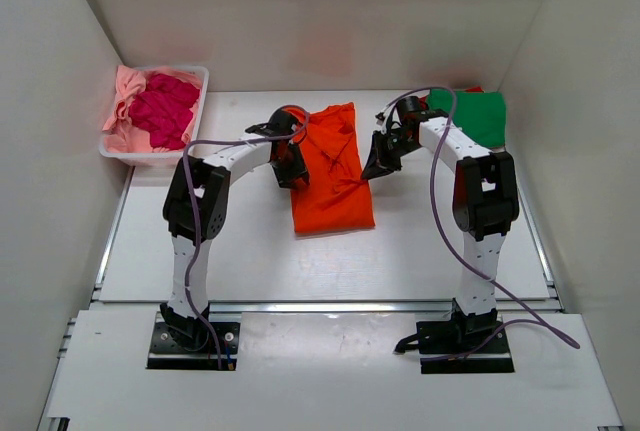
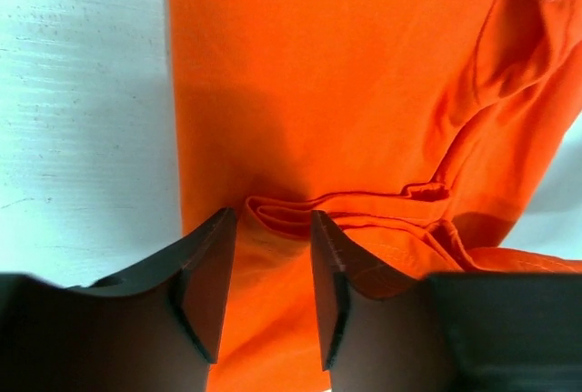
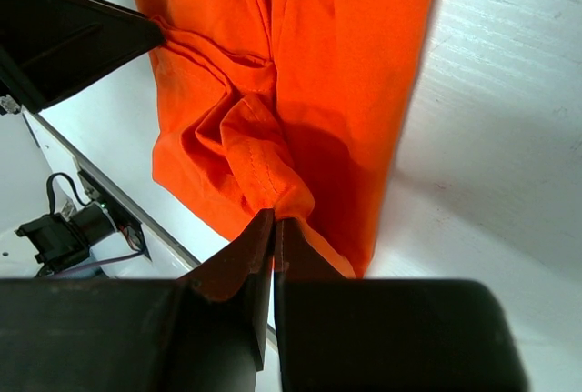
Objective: Fold and stack the t-shirts
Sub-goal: Fold the folded rectangular tshirt in 1/3 of the way
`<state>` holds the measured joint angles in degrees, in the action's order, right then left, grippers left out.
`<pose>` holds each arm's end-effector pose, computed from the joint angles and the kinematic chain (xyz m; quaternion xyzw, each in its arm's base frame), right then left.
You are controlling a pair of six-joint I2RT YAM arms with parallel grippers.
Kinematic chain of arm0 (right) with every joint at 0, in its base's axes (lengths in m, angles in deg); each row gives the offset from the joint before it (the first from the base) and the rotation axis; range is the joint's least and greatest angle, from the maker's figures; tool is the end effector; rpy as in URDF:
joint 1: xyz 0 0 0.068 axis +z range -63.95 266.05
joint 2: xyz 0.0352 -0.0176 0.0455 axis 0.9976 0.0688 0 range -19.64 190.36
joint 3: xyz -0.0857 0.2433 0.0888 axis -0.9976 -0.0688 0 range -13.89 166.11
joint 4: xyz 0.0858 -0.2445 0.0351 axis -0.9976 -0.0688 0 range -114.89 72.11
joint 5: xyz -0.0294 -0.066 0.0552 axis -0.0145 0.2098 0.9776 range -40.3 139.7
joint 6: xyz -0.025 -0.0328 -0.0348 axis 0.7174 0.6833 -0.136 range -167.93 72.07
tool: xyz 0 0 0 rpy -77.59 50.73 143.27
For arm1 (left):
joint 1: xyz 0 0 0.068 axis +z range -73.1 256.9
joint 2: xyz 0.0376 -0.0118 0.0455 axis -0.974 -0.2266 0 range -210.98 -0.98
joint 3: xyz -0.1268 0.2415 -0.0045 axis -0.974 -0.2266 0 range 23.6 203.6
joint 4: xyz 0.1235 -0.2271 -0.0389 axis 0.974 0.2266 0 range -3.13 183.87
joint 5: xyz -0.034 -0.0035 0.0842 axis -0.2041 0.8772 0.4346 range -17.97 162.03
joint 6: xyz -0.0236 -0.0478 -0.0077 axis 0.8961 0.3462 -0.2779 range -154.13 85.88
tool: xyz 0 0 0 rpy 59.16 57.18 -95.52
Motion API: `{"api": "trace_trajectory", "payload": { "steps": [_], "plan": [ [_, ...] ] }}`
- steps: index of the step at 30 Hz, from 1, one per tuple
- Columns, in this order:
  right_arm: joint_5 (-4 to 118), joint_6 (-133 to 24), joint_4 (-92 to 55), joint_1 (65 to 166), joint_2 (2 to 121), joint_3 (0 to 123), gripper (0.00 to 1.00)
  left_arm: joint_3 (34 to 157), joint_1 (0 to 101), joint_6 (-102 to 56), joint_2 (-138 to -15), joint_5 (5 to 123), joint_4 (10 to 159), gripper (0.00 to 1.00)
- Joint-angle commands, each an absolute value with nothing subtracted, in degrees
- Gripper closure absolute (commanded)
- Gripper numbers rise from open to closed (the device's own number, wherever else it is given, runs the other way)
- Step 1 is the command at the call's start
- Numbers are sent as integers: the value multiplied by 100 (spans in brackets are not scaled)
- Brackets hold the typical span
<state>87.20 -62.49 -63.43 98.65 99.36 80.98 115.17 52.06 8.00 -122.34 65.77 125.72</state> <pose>0.4166 0.1153 0.2030 -0.0407 0.9329 0.3467 0.0882 0.3973 -0.1881 0.1674 -0.1374 0.9716 -0.1468 0.1246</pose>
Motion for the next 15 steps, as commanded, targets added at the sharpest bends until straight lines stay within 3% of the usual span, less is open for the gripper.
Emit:
{"api": "trace_trajectory", "payload": {
  "steps": [1, 2, 4, 6, 15],
  "plan": [
    [8872, -6252, -6201, 9810, 9690, 8015, 100, 11396, 5185, 762, -12094, 6536, 12501, 51],
    [8864, -6208, -6219, 9827, 9681, 7998, 100, 11387, 5168, 797, -12086, 6526, 12458, 58],
    [8855, -6217, -6175, 9818, 9664, 7971, 100, 11395, 5159, 789, -12103, 6500, 12440, 61],
    [8855, -6208, -6166, 9836, 9655, 7953, 100, 11439, 5106, 824, -12103, 6439, 12466, 82],
    [8864, -6234, -6113, 9792, 9611, 8111, 100, 11395, 5185, 912, -11726, 6438, 12536, 98]
  ]
}}
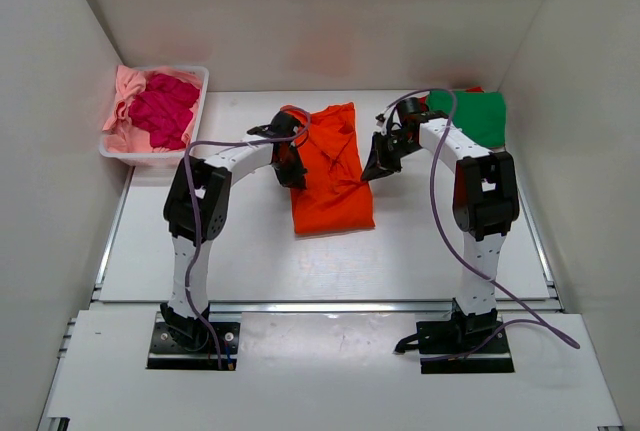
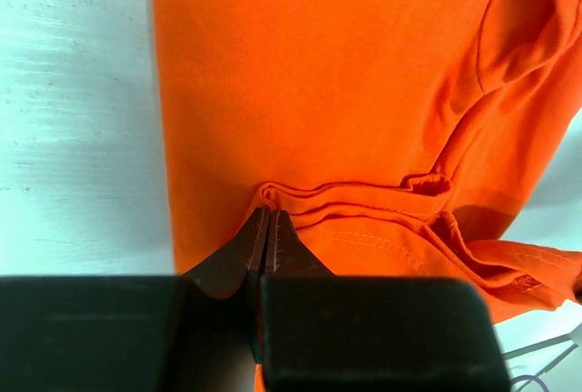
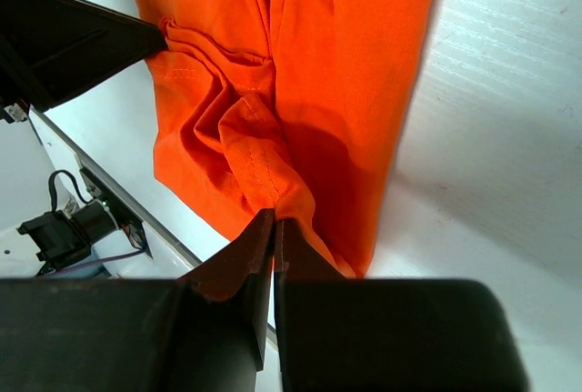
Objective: Fold and stack the t-shirts
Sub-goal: Fold the folded rectangular tshirt in 1/3 of the way
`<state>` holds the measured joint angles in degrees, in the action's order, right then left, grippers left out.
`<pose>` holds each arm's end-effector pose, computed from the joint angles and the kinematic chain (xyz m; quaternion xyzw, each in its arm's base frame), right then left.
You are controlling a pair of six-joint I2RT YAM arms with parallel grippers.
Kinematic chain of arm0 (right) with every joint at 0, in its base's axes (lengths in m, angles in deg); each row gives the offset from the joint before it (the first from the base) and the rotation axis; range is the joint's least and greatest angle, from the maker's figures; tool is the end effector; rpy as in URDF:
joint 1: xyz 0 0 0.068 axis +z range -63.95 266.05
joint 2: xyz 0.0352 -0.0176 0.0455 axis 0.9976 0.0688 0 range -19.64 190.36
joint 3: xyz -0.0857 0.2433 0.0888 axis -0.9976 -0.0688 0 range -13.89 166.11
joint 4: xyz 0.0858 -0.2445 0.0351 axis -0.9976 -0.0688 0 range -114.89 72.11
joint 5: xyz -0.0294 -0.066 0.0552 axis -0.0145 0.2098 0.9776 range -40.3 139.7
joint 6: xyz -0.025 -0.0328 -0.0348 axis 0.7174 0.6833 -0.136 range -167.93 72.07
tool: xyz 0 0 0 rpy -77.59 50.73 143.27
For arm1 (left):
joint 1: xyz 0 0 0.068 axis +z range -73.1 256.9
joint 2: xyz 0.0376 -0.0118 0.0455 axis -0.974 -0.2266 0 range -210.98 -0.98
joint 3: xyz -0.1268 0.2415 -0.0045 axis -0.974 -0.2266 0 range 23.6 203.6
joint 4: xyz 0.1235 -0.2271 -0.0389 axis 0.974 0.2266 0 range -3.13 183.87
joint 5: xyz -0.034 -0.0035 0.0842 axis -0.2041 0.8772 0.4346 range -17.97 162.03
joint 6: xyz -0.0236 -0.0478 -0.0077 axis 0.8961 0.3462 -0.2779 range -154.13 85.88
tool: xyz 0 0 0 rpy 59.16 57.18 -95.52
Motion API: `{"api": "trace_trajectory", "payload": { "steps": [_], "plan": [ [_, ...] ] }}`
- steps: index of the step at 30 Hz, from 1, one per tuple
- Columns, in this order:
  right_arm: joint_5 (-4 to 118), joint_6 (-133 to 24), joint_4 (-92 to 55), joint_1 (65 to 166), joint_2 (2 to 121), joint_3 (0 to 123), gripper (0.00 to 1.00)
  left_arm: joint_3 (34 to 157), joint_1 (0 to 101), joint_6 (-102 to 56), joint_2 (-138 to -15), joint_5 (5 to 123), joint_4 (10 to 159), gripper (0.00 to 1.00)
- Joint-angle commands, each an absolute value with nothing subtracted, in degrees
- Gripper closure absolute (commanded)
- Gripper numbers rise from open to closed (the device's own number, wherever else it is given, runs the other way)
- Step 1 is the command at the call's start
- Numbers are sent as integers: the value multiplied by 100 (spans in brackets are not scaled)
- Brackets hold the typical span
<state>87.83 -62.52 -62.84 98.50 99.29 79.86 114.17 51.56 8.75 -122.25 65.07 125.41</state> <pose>0.4149 0.1141 0.1985 -0.0389 0.9319 0.3509 0.0833 0.3931 -0.1909 0.1634 -0.1388 0.9720 -0.1502 0.1153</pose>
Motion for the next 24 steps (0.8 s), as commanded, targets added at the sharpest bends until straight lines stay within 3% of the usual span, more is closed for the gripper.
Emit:
{"api": "trace_trajectory", "payload": {
  "steps": [1, 24],
  "plan": [
    [8899, -6260, -6087, 9775, 9672, 8146, 99, 11378, 5220, 903, -11630, 6456, 12510, 98],
    [8890, -6322, -6069, 9748, 10507, 9105, 100, 12098, 5607, 903, -11699, 6886, 12405, 98]
  ]
}}
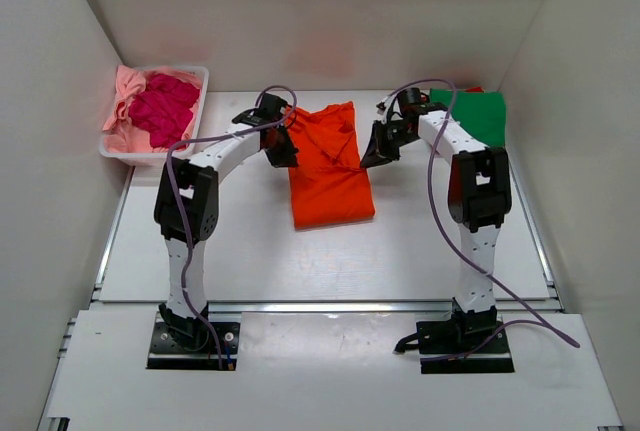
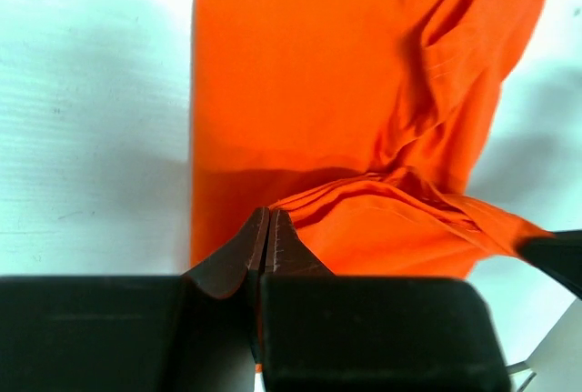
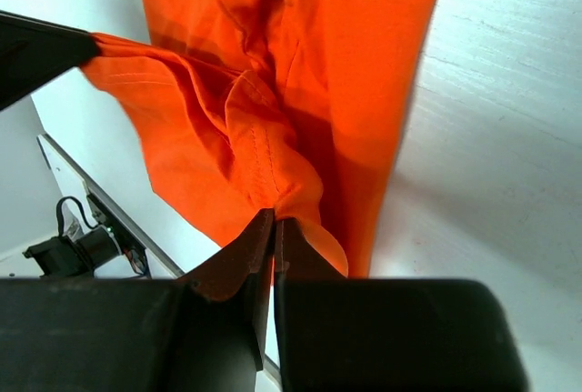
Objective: Fold and stack the t-shirts
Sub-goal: Fold the folded rectangular tshirt in 1/3 of the way
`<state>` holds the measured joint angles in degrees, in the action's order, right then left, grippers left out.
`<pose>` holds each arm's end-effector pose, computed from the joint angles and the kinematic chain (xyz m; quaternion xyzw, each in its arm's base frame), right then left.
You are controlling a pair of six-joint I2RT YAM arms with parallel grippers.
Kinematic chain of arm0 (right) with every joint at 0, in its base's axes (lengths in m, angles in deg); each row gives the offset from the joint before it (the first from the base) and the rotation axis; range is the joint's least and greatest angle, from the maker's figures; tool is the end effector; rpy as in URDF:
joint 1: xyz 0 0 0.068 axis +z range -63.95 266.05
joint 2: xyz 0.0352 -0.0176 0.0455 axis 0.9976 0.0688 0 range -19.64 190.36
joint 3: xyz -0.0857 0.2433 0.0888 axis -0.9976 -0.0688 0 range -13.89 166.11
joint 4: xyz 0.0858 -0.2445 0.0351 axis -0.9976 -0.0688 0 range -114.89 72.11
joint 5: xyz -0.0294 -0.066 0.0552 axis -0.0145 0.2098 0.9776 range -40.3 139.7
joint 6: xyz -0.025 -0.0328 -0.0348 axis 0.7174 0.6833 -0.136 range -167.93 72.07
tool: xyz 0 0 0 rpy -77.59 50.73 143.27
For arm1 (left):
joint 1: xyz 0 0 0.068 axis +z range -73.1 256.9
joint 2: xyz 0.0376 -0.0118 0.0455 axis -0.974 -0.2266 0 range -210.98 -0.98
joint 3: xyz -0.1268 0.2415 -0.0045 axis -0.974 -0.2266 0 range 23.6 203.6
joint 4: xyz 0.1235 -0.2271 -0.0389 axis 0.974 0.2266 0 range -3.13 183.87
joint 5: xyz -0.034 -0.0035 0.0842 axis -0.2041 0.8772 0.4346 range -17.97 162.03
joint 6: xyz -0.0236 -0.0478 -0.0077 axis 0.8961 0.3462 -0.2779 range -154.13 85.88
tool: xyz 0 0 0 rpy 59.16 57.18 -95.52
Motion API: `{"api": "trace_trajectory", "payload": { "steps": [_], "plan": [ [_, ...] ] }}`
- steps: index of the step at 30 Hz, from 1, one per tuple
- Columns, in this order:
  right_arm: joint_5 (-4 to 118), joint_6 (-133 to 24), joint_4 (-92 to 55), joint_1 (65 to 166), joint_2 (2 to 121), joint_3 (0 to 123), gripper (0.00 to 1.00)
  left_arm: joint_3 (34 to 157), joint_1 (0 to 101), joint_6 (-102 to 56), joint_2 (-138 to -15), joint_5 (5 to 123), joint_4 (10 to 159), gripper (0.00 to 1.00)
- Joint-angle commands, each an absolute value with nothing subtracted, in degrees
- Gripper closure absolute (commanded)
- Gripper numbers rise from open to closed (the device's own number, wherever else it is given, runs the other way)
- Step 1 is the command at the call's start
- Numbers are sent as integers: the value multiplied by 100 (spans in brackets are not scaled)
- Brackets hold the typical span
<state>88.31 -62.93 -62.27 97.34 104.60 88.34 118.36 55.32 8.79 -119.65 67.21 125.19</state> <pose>0.4458 0.1116 0.2021 -0.0376 0.9255 0.3590 0.1144 0.4135 -0.1667 0.2038 -0.1696 0.9551 -0.1624 0.1809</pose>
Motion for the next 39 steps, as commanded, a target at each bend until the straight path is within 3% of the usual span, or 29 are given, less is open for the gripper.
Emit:
{"api": "trace_trajectory", "payload": {
  "steps": [1, 14, 17, 20, 25, 27, 32, 35, 39],
  "plan": [
    [8908, -6348, -6035, 9748, 10542, 9140, 100, 12142, 5616, 877, -11734, 6895, 12387, 98],
    [8987, -6498, -6034, 9695, 11201, 9886, 100, 12406, 5827, 771, -12164, 6913, 12352, 97],
    [8873, -6480, -6218, 9678, 11421, 10159, 99, 12555, 5914, 771, -12401, 6896, 12317, 87],
    [8557, -6506, -6061, 9669, 11492, 10379, 78, 12705, 5932, 727, -12595, 6966, 12211, 67],
    [7855, -6787, -5806, 9502, 11132, 10248, 53, 13040, 6134, 587, -12518, 7009, 12281, 59],
    [7609, -6814, -5797, 9467, 10747, 9827, 50, 12585, 6196, 525, -12124, 6957, 12334, 59],
    [7301, -7279, -4936, 9361, 9173, 7281, 45, 10334, 5977, 884, -10698, 6677, 11887, 57],
    [6572, -7201, -5313, 9685, 8672, 6883, 42, 9263, 5485, 903, -10084, 6816, 11632, 50],
    [6517, -7683, -4691, 10151, 8091, 5627, 38, 8145, 5045, 1508, -9424, 7036, 10614, 46]
  ]
}}
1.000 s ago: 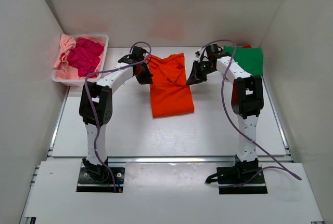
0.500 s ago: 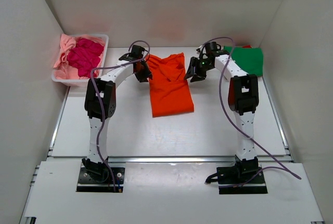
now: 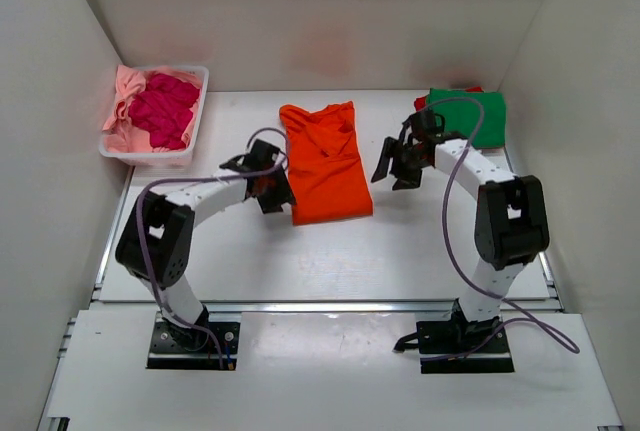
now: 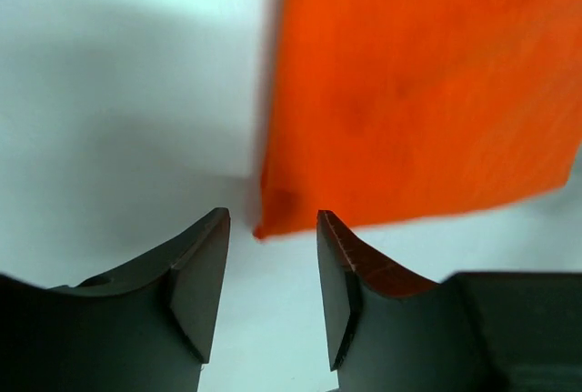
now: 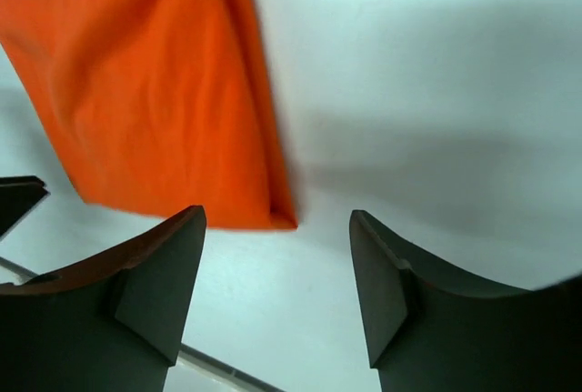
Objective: Fold and stack the t-shirts
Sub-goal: Fold the folded rectangular tshirt in 1/3 of the way, then grab one side of the 2/3 rectangular tshirt with both arms
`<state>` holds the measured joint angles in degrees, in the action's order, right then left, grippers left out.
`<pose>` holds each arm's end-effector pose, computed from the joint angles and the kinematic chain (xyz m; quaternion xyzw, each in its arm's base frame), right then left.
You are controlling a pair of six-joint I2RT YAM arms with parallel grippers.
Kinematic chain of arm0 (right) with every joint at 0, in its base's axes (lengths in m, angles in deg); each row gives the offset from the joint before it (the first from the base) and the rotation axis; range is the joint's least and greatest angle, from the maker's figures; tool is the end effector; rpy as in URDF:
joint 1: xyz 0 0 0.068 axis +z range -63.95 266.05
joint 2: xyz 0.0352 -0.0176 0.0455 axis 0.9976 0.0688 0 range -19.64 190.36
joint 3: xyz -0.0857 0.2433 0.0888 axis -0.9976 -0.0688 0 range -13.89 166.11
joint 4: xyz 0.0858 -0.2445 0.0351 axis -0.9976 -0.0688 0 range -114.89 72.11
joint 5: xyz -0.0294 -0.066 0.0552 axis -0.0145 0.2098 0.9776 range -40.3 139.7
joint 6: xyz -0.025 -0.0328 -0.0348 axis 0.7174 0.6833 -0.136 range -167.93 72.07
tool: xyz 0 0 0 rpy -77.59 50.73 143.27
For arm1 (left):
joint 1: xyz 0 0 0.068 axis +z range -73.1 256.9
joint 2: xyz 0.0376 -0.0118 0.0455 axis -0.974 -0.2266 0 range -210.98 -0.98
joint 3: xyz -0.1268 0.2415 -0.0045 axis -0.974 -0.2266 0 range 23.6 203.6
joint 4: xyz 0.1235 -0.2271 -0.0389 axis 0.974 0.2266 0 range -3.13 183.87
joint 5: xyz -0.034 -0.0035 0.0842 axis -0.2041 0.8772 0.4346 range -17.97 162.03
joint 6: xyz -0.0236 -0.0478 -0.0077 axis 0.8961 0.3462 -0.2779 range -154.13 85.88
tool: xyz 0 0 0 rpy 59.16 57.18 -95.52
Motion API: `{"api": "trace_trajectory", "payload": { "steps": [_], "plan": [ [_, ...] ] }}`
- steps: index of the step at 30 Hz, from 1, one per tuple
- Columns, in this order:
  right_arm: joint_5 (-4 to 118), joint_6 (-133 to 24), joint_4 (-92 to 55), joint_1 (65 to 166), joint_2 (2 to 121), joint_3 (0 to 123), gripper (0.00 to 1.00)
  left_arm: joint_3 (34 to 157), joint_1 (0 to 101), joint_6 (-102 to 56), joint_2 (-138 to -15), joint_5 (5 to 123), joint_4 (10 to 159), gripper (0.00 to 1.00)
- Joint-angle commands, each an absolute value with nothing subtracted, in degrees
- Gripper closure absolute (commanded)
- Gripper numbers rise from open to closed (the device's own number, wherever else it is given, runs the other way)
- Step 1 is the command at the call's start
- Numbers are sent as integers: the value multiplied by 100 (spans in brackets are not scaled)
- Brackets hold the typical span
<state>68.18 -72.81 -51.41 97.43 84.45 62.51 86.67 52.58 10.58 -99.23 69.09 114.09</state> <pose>0.3714 0.0862 0.2143 0.0728 0.9541 0.2241 0.1848 0.3122 -0.1430 0.1856 -0.1657 0.9566 -0.1556 0.1823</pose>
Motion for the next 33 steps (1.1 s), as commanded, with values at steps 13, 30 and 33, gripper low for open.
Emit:
{"api": "trace_trajectory", "payload": {
  "steps": [13, 30, 33],
  "plan": [
    [5463, -8835, -3539, 10909, 7229, 4061, 33, 6842, 4614, 2319, -8720, 8047, 9591, 40],
    [5656, -8827, -3406, 10882, 7773, 4218, 46, 7141, 4201, 2599, -9299, 8020, 9768, 43],
    [5665, -8827, -3301, 10882, 7774, 4183, 52, 7185, 4131, 2590, -9404, 8003, 9776, 43]
  ]
}}
